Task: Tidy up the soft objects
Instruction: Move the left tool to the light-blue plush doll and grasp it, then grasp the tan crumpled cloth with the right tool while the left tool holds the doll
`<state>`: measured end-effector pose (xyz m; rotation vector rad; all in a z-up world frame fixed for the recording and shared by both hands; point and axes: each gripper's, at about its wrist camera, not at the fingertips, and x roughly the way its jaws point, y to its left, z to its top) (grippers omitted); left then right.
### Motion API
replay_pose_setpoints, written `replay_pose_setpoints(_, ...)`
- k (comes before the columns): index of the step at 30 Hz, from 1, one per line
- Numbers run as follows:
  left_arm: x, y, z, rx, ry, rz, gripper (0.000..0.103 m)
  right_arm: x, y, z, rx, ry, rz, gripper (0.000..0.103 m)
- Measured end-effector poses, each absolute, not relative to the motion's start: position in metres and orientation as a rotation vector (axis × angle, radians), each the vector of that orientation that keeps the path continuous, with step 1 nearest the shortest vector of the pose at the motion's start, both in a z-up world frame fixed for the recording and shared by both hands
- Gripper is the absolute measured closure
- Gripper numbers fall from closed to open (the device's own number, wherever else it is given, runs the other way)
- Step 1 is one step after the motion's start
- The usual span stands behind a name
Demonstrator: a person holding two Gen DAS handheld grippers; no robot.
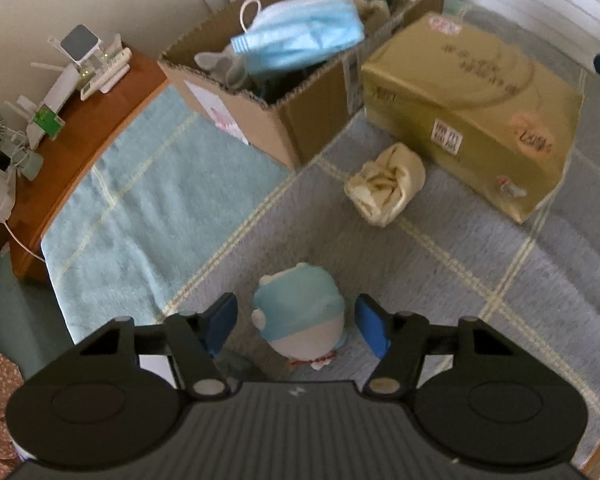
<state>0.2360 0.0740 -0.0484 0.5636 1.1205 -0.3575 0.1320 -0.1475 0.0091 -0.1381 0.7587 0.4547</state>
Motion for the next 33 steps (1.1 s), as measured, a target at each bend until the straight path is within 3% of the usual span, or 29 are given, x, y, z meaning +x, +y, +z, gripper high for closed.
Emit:
replay_pose_setpoints(5,0.239,0.075,-0.05,0.553,1.131,-0.367,0.045,0.135,-0.148,0.008,-0.136,0.764,0.448,0.0)
replay_pose_setpoints(7,0.239,0.075,-0.05,0.541,1.128,-0.386,0.058,0.135,-0.147,0.007,-0.138,0.769,0.449,0.0)
replay_pose_setpoints(33,0.229,0.086,-0.024,0.427,1.017,-0.414,0.059,0.166,-0.09,0.022,-0.407,0.674,0.643,0.002)
